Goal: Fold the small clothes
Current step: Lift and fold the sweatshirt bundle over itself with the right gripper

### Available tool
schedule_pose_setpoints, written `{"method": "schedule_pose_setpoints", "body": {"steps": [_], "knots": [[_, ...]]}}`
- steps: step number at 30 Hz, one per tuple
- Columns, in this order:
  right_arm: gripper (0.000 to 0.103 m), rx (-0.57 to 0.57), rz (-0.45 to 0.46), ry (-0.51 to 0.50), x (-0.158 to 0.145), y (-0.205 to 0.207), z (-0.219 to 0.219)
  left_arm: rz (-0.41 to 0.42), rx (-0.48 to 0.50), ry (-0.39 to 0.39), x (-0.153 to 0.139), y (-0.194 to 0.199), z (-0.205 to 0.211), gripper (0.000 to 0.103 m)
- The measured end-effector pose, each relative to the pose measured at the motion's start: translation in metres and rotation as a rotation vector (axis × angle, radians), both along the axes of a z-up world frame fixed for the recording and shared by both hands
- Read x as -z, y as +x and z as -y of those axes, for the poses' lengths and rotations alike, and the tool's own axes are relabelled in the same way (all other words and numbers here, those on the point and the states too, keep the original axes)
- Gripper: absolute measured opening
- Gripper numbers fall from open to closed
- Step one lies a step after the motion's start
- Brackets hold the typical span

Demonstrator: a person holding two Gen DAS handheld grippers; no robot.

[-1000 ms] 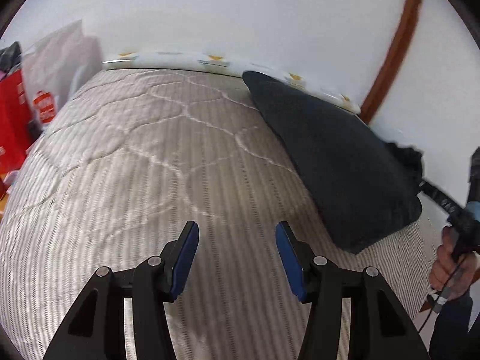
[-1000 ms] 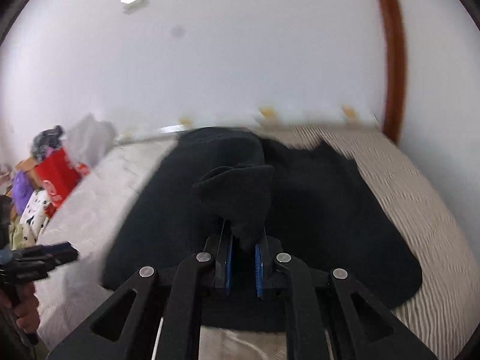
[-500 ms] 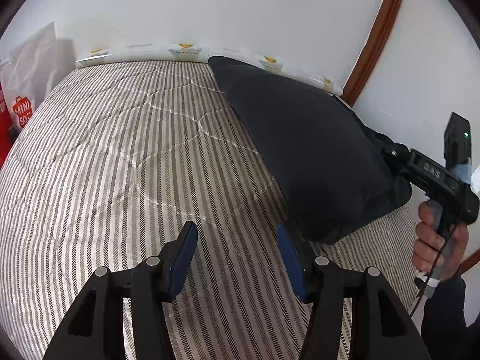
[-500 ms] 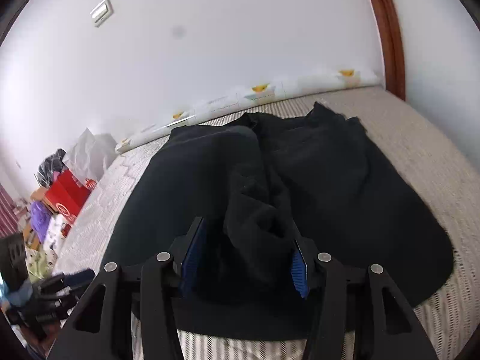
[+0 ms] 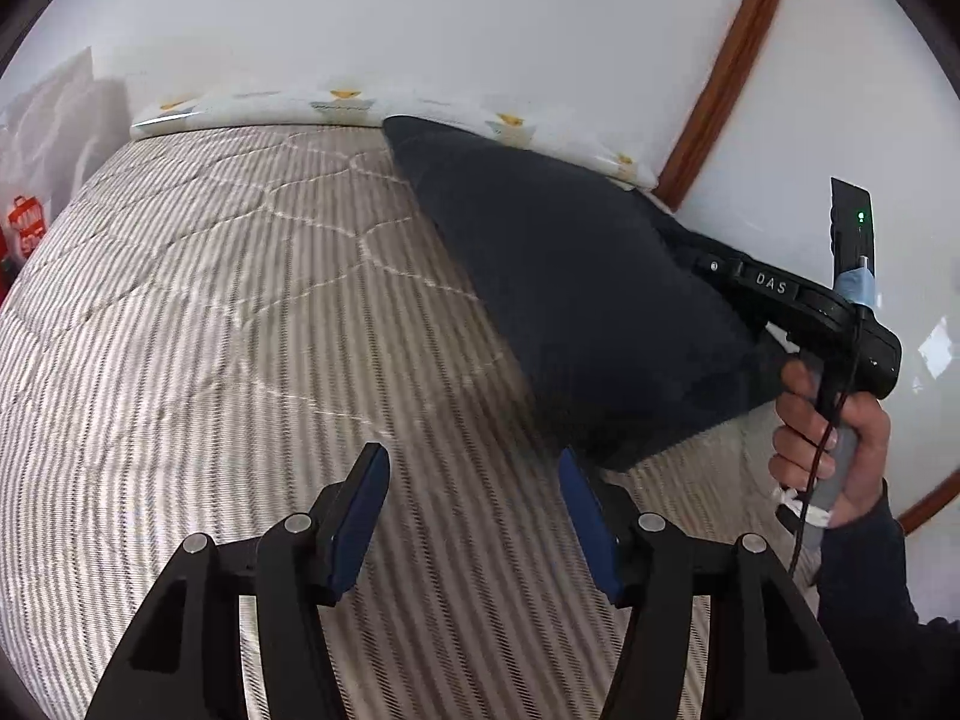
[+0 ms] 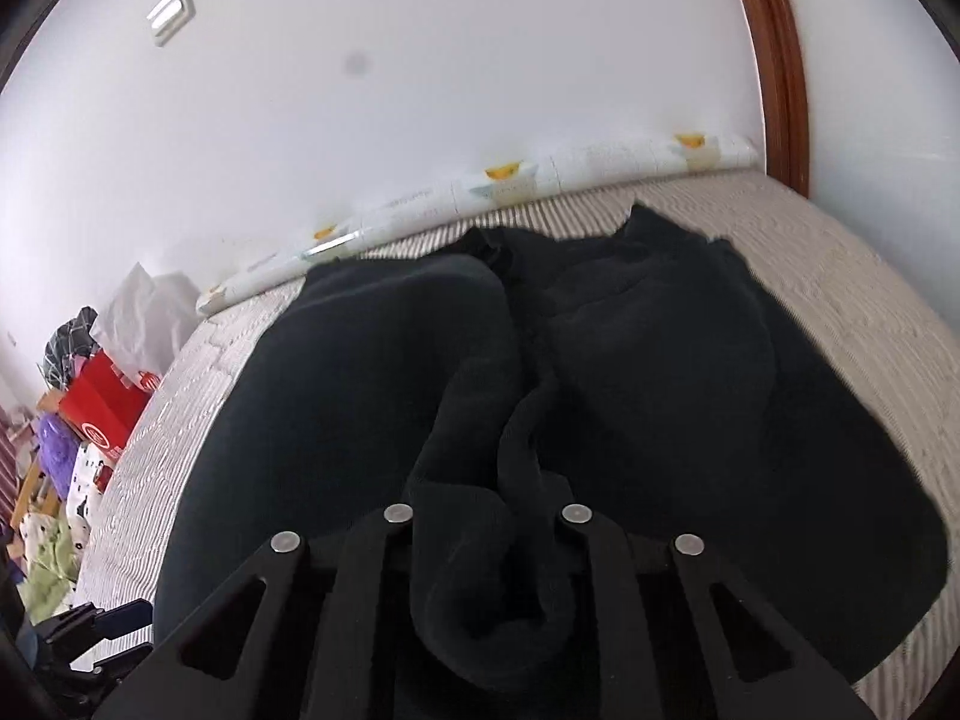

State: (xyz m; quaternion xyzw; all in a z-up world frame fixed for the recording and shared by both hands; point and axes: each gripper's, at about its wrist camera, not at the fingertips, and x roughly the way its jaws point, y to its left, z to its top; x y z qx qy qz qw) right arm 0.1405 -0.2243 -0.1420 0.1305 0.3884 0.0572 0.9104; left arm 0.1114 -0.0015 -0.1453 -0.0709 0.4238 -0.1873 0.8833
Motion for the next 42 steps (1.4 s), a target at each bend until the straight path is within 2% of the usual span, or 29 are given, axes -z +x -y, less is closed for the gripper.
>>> {"method": "schedule_pose_setpoints", "body": {"steps": [2,8,14,17,21,24,25,26,29,32,35,38,42], "knots": [[0.014,0.004,0.036,0.000,-0.011,-0.006,0.012,0.013,0.028,-0.002,-0.002,-0.002,0.008,0.060],[0.013,0.092,0.069,-0.015,-0.027,-0.021,0.051,0.014,0.140,0.016,-0.001,-0.001,0.051,0.060],[0.013,0.163,0.090,-0.040,-0.031,-0.038,0.089,0.015,0.177,0.044,0.004,0.009,0.090,0.060],[0.013,0.177,0.087,-0.065,-0.027,-0.044,0.102,0.024,0.186,0.062,0.007,0.015,0.105,0.060],[0.014,0.170,0.034,-0.042,-0.009,-0.048,0.114,0.024,0.171,0.065,0.010,0.023,0.116,0.060],[0.016,0.167,-0.017,-0.069,0.008,-0.043,0.112,0.048,0.146,0.088,0.008,0.029,0.119,0.048],[0.016,0.168,-0.039,-0.070,0.013,-0.040,0.111,0.054,0.126,0.107,0.008,0.030,0.115,0.037],[0.018,0.174,-0.065,-0.060,0.019,-0.036,0.111,0.052,0.111,0.107,0.008,0.032,0.113,0.032],[0.017,0.185,-0.069,-0.058,0.022,-0.029,0.109,0.033,0.092,0.035,0.007,0.037,0.098,0.022],[0.015,0.184,-0.081,-0.050,0.027,-0.023,0.103,0.055,0.071,0.019,0.002,0.036,0.087,0.019],[0.014,0.159,-0.083,-0.093,0.025,-0.015,0.087,0.073,0.032,0.013,-0.003,0.033,0.074,0.017],[0.014,0.129,-0.090,-0.084,0.026,-0.007,0.072,0.078,0.000,-0.011,-0.007,0.031,0.052,0.016],[0.014,0.093,-0.102,-0.072,0.026,0.003,0.044,0.086,-0.043,-0.006,-0.012,0.025,0.024,0.016]]}}
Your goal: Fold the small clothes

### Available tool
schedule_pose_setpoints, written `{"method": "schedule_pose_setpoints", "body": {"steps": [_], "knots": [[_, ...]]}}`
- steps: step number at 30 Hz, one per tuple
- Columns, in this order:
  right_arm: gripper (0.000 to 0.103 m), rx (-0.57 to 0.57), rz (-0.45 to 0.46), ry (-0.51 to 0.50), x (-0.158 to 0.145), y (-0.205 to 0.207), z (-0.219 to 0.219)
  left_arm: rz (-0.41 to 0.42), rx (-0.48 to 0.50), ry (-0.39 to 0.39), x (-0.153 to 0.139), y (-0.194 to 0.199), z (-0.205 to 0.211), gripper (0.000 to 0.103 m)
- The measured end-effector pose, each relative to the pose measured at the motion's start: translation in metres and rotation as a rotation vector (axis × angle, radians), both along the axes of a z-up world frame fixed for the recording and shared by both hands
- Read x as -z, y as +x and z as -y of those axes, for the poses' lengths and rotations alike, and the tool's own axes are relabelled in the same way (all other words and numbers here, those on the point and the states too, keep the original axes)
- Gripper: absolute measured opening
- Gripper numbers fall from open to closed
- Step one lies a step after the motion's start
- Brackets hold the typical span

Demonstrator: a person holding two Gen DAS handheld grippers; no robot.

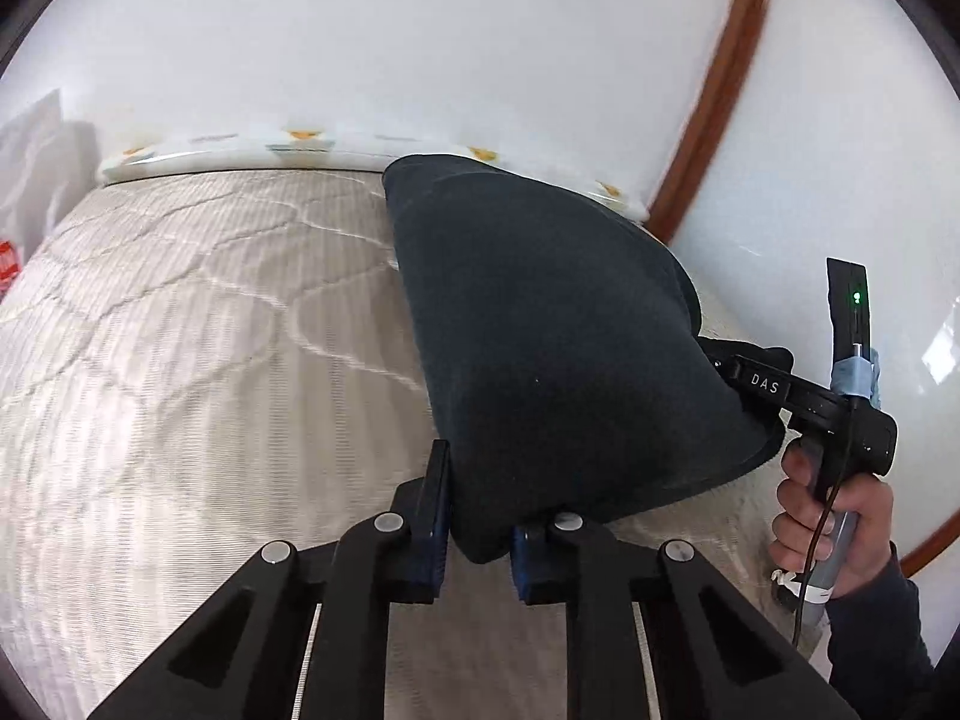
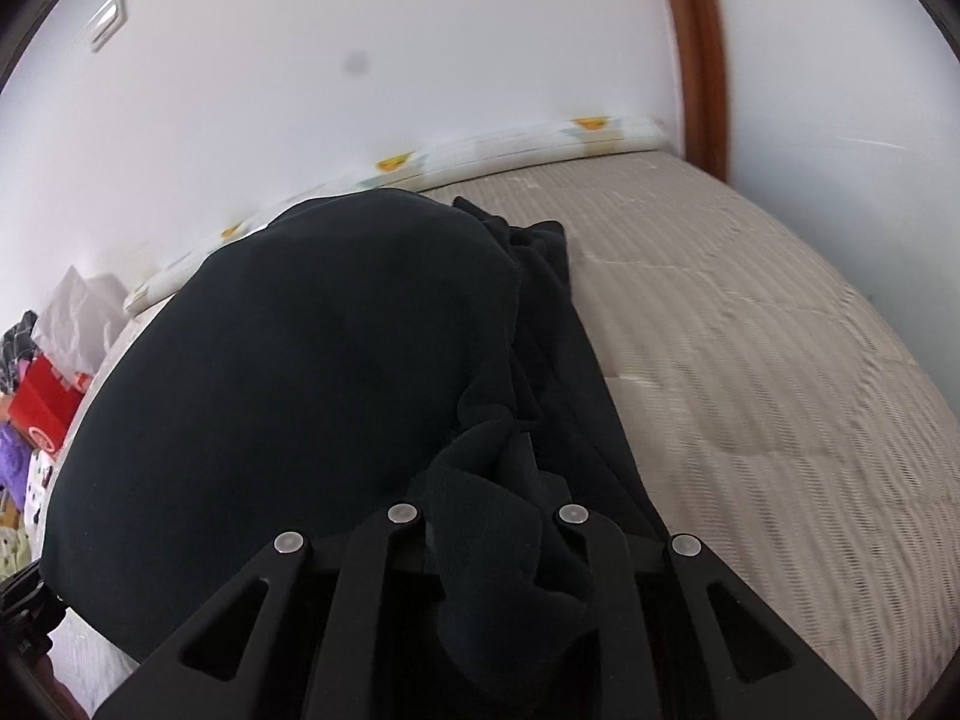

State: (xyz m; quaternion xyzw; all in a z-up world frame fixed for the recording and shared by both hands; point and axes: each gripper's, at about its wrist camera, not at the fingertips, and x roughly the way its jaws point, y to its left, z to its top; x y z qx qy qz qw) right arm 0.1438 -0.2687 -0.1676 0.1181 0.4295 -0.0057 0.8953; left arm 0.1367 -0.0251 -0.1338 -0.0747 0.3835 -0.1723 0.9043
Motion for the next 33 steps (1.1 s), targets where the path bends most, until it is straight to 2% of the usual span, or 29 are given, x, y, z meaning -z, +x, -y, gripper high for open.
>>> {"method": "schedule_pose_setpoints", "body": {"steps": [8,11,15,20,24,30,33], "knots": [[0.014,-0.124,-0.001,0.029,0.002,0.024,-0.084,-0.013,-0.130,0.014,-0.002,-0.017,-0.083,0.015],[0.014,-0.167,0.007,0.036,0.001,0.026,-0.108,-0.025,-0.145,0.042,0.003,-0.022,-0.094,0.015],[0.014,-0.165,0.028,0.075,-0.011,0.014,-0.104,-0.053,-0.137,0.041,0.009,-0.026,-0.097,0.015],[0.014,-0.187,0.085,0.186,-0.029,-0.017,-0.074,-0.049,-0.133,0.078,0.009,-0.023,-0.092,0.019],[0.014,-0.187,0.048,0.120,-0.016,-0.027,-0.071,-0.056,-0.131,0.086,0.011,-0.023,-0.090,0.020],[0.015,-0.173,0.119,0.075,-0.037,-0.041,-0.072,-0.069,-0.102,0.098,0.006,-0.040,-0.091,0.022],[0.016,-0.220,0.121,0.037,-0.036,-0.040,-0.082,-0.040,-0.083,0.064,-0.002,-0.054,-0.094,0.028]]}}
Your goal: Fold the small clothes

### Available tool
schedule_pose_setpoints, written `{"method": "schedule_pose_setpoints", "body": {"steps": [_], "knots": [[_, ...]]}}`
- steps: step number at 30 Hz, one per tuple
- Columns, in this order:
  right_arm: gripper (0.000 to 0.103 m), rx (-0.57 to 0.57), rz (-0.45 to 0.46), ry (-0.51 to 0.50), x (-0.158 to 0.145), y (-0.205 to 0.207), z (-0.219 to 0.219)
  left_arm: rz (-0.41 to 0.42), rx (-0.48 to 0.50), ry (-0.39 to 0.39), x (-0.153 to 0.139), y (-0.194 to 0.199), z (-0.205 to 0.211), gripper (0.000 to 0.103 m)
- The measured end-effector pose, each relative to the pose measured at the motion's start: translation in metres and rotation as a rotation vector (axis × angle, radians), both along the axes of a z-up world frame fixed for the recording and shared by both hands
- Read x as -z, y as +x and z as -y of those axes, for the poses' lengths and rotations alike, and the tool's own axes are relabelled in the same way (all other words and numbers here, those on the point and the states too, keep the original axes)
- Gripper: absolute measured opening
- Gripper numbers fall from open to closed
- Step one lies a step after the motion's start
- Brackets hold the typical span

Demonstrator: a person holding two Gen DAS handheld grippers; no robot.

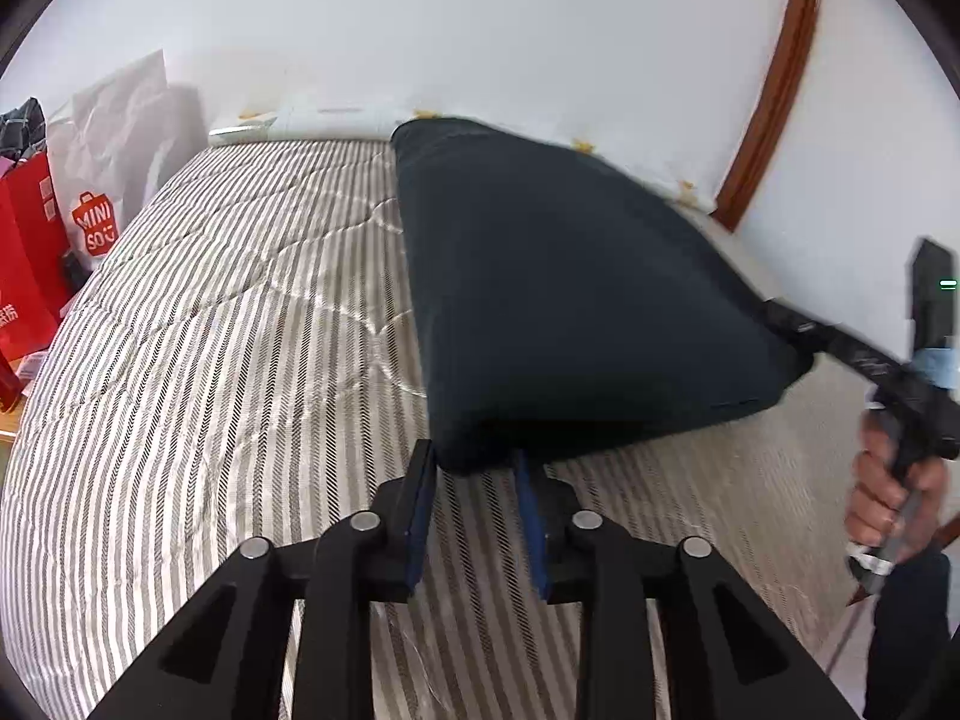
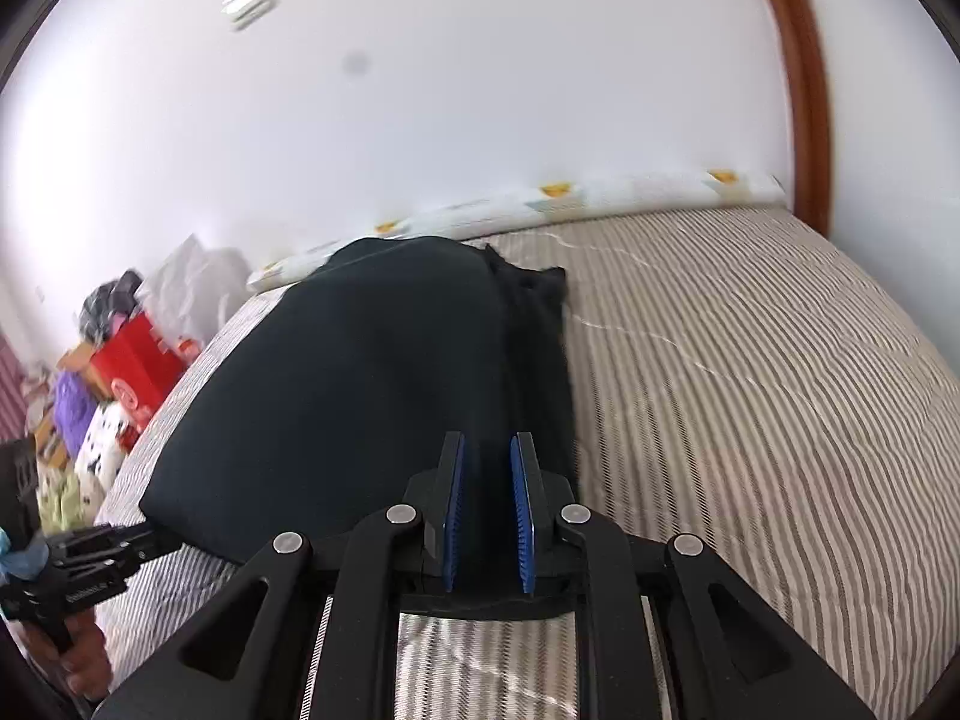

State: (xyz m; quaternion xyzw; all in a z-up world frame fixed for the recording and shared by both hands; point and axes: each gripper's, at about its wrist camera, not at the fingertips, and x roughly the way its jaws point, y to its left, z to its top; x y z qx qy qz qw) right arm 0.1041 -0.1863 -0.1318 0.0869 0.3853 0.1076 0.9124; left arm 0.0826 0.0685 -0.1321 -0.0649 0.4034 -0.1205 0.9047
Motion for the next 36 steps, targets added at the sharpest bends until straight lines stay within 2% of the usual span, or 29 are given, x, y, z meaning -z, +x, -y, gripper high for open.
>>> {"method": "schedule_pose_setpoints", "body": {"steps": [2,5,7,8,9,12,14,16,19,22,25,28,30,32,36], "knots": [[0.016,0.002,-0.015,-0.010,0.006,0.004,-0.002,0.018,0.005,-0.020,-0.007,-0.008,-0.002,0.031],[0.016,0.015,-0.053,0.045,0.015,0.014,0.002,0.050,0.009,-0.045,-0.019,-0.013,-0.005,0.032],[0.015,0.008,-0.073,0.045,0.018,0.021,0.002,0.073,0.018,-0.063,-0.025,-0.012,-0.006,0.040],[0.011,0.005,-0.085,0.039,0.020,0.025,0.001,0.084,0.022,-0.079,-0.028,-0.010,-0.007,0.047],[0.006,-0.007,-0.090,0.041,0.021,0.028,0.001,0.089,0.014,-0.083,-0.030,-0.006,-0.008,0.047],[0.003,-0.023,-0.055,0.028,0.011,0.029,0.005,0.085,-0.018,-0.062,-0.032,0.008,-0.007,0.047],[0.003,-0.004,0.007,0.053,-0.006,0.022,0.019,0.068,-0.036,-0.036,-0.031,0.020,-0.006,0.047],[0.003,0.014,0.030,0.072,-0.011,0.016,0.029,0.049,-0.040,-0.021,-0.028,0.028,-0.004,0.047],[0.003,0.018,-0.006,0.016,0.006,0.016,0.030,0.028,-0.030,0.004,-0.021,0.037,0.002,0.047],[0.003,0.022,-0.069,0.014,0.029,0.021,0.030,0.016,-0.023,0.039,-0.015,0.042,0.006,0.048],[0.008,0.018,-0.078,-0.020,0.021,0.025,0.026,-0.007,-0.018,0.060,-0.012,0.046,0.006,0.048],[0.011,-0.006,-0.071,-0.046,0.001,0.037,0.022,0.015,-0.016,0.037,-0.021,0.047,0.001,0.048],[0.017,-0.025,-0.068,-0.071,-0.007,0.050,0.015,0.028,-0.025,0.035,-0.028,0.053,-0.001,0.048],[0.031,-0.042,-0.083,-0.087,-0.013,0.070,0.008,0.020,-0.034,0.038,-0.032,0.065,-0.003,0.048],[0.034,-0.071,-0.102,-0.089,-0.019,0.108,-0.004,0.019,-0.042,0.042,-0.037,0.082,-0.007,0.048]]}}
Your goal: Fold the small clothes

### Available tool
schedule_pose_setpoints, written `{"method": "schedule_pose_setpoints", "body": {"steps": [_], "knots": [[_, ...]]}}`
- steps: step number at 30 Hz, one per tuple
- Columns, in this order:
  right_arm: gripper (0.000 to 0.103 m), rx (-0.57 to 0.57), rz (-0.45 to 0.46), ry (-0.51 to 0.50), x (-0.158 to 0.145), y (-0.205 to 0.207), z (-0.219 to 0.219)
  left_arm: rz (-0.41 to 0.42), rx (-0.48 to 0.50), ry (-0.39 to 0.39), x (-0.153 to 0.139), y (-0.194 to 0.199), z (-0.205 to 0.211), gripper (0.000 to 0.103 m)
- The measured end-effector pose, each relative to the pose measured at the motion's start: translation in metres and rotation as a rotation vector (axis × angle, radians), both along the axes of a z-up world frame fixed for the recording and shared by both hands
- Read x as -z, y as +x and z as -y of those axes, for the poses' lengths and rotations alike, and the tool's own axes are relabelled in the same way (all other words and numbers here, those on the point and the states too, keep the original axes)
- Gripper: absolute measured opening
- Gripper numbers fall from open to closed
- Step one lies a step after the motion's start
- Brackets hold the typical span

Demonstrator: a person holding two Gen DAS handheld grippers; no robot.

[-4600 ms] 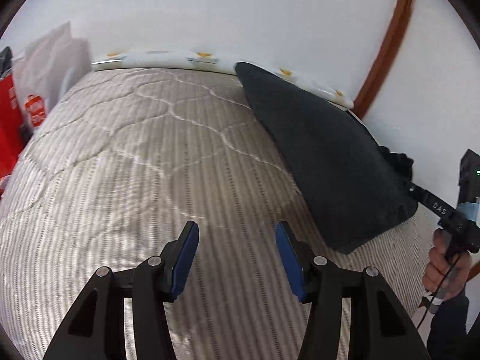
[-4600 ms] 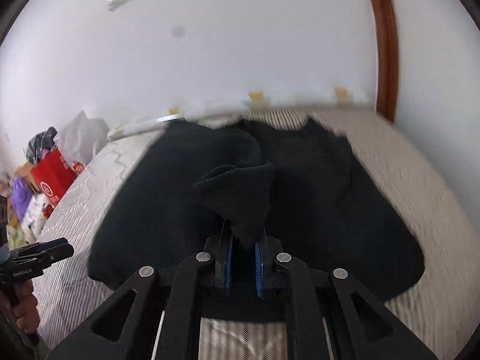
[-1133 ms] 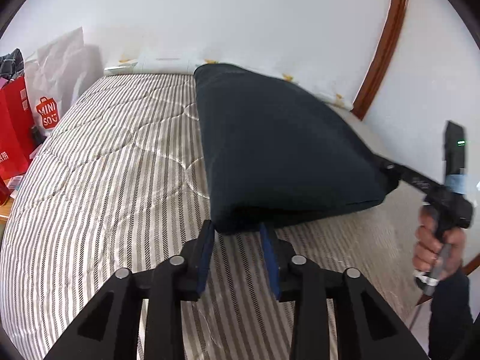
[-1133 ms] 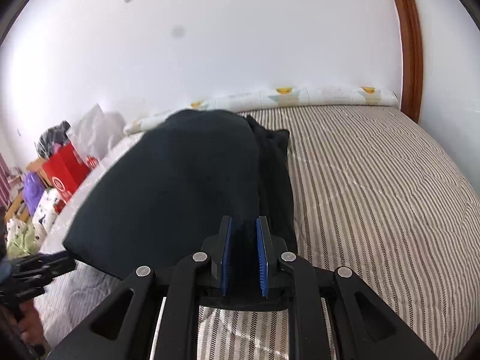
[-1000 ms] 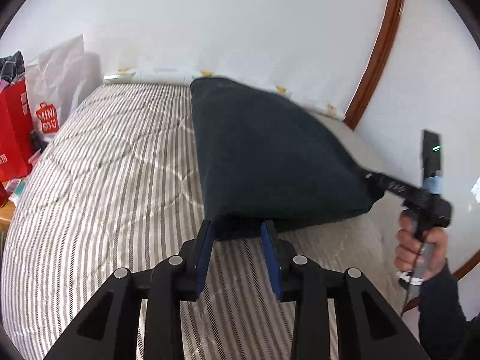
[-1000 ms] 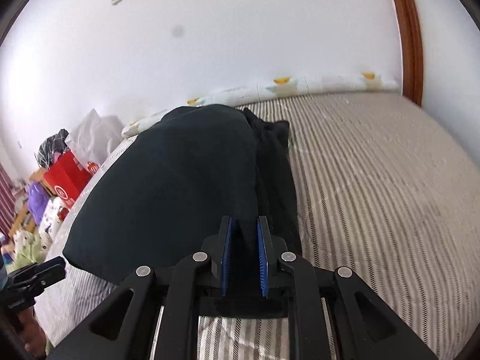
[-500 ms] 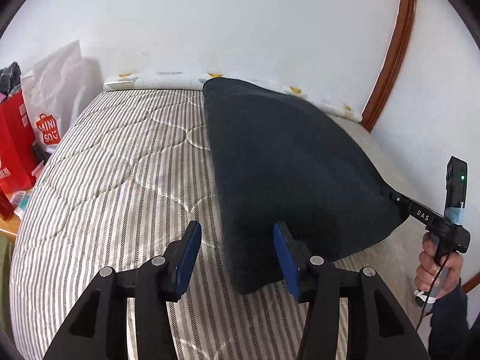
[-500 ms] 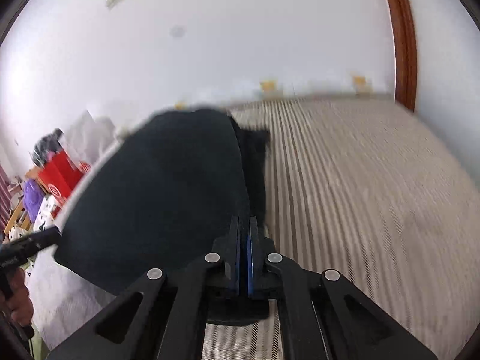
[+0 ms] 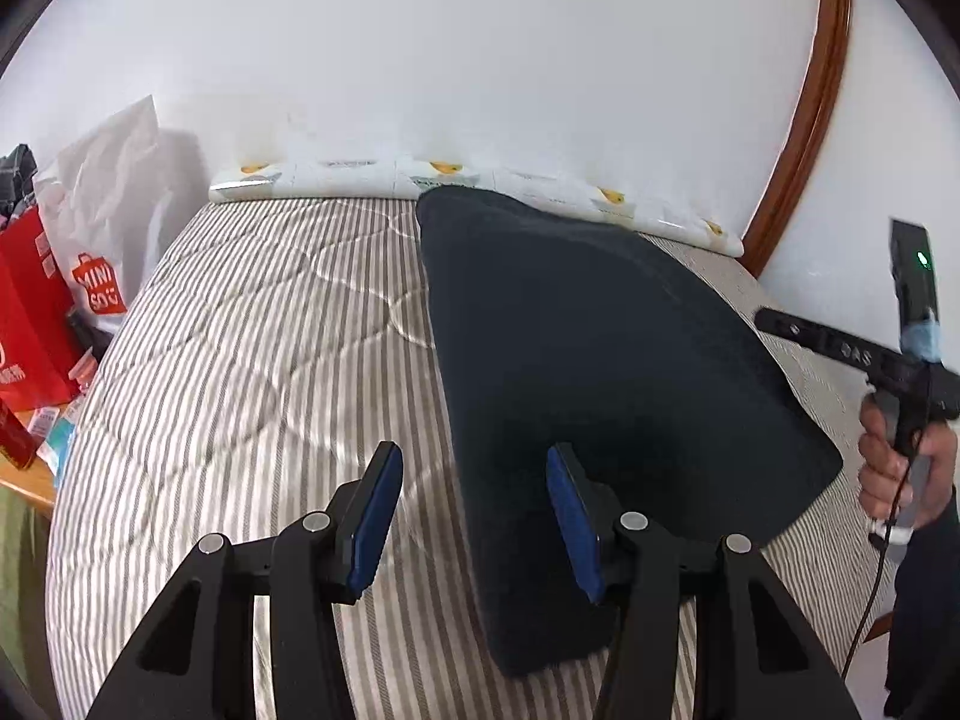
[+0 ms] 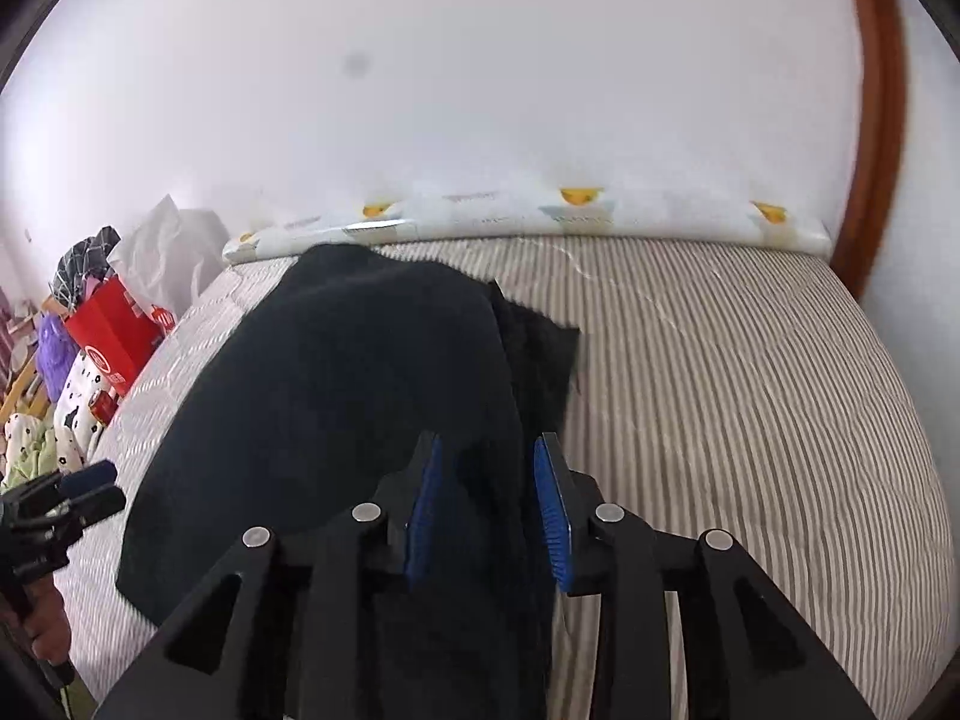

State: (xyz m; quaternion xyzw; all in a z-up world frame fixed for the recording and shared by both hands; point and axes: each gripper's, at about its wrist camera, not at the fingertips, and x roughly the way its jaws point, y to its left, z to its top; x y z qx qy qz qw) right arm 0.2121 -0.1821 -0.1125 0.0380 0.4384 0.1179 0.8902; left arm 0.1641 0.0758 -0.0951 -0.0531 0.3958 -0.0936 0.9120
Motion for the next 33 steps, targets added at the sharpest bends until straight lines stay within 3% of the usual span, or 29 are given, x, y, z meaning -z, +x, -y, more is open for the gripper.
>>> {"method": "schedule_pose_setpoints", "body": {"steps": [6,12,13,17,20,23,26,30,33], "knots": [[0.035,-0.006,-0.115,-0.006,0.017,0.055,-0.014,-0.005,-0.005,-0.007,-0.001,0.025,-0.007,0.048],[0.032,0.002,-0.205,0.082,0.042,0.090,-0.019,-0.051,0.005,-0.016,0.017,0.046,-0.002,0.048],[0.010,-0.004,-0.189,0.085,0.041,0.092,-0.020,-0.046,0.005,-0.014,0.017,0.046,-0.001,0.048],[0.007,-0.027,0.003,0.071,0.010,0.071,-0.013,-0.031,0.021,-0.021,0.012,0.048,0.001,0.048],[0.007,-0.011,0.092,0.058,-0.005,0.058,-0.001,-0.027,0.045,-0.028,0.011,0.047,0.005,0.048],[0.007,-0.007,0.005,0.011,0.020,0.077,-0.003,-0.010,0.052,-0.006,0.010,0.045,0.009,0.048],[0.009,-0.001,-0.102,0.035,0.044,0.094,-0.001,-0.015,0.046,0.002,0.008,0.044,0.010,0.048],[0.023,0.038,-0.074,-0.019,0.027,0.080,0.004,-0.016,0.041,-0.006,0.006,0.037,0.007,0.048],[0.038,0.055,-0.055,0.065,0.012,0.055,0.018,-0.009,0.042,-0.009,0.005,0.032,0.007,0.048]]}}
